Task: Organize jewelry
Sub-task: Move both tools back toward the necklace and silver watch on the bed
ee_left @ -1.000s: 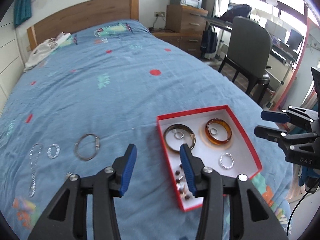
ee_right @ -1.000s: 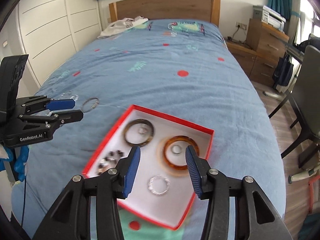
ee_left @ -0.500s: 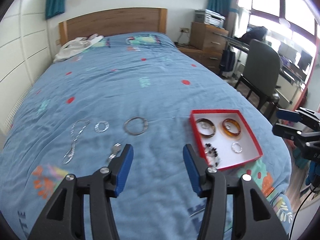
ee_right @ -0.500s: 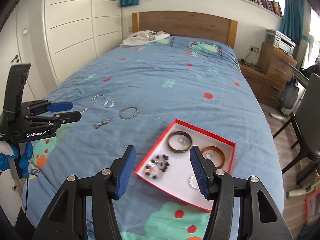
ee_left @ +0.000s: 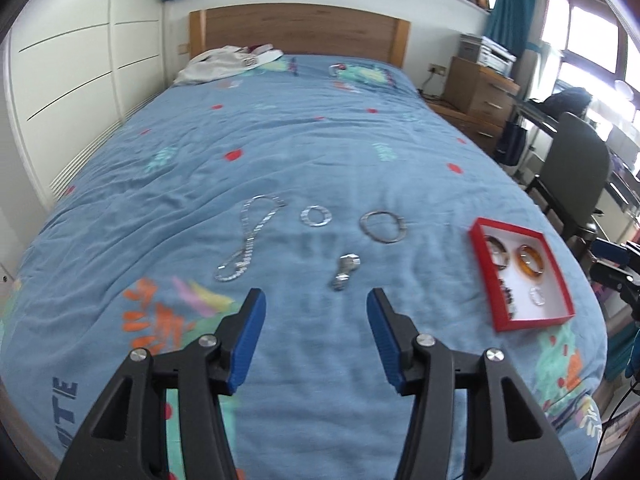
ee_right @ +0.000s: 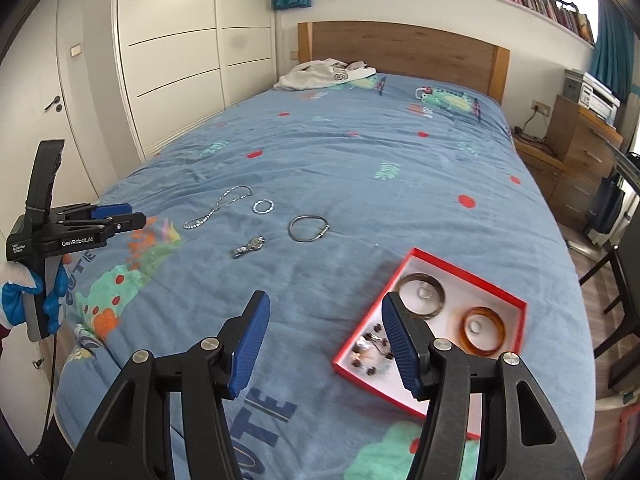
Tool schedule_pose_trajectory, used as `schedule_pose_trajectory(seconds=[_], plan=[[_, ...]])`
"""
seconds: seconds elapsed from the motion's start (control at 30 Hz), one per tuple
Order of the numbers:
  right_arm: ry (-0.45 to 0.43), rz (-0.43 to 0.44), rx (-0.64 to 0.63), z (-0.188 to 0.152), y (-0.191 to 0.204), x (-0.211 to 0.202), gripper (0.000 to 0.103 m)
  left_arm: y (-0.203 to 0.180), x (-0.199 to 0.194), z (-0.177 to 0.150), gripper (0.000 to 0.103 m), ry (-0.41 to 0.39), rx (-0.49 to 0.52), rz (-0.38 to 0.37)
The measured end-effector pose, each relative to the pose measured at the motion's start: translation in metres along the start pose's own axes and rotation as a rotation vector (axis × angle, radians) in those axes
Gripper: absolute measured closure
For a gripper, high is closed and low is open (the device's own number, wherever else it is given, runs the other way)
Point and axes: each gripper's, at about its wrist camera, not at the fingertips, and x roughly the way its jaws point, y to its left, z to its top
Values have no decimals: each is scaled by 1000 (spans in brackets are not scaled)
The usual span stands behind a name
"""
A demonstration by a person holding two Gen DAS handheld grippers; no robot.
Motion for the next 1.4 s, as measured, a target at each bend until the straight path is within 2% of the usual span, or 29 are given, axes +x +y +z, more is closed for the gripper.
schedule_pose_trajectory(seconds=[0.27,0.6,0.93,1.4], plan=[[35,50,-6,9,8,40,45,45,23,-1,52,35,-60,57],[103,102,-19,20,29,105,45,74,76,6,52,84,-76,62],[165,111,-24,35,36,168,45,91,132,16,52,130,-89,33],[221,175,-23,36,53,223,45,95,191,28,52,167,-63,8]])
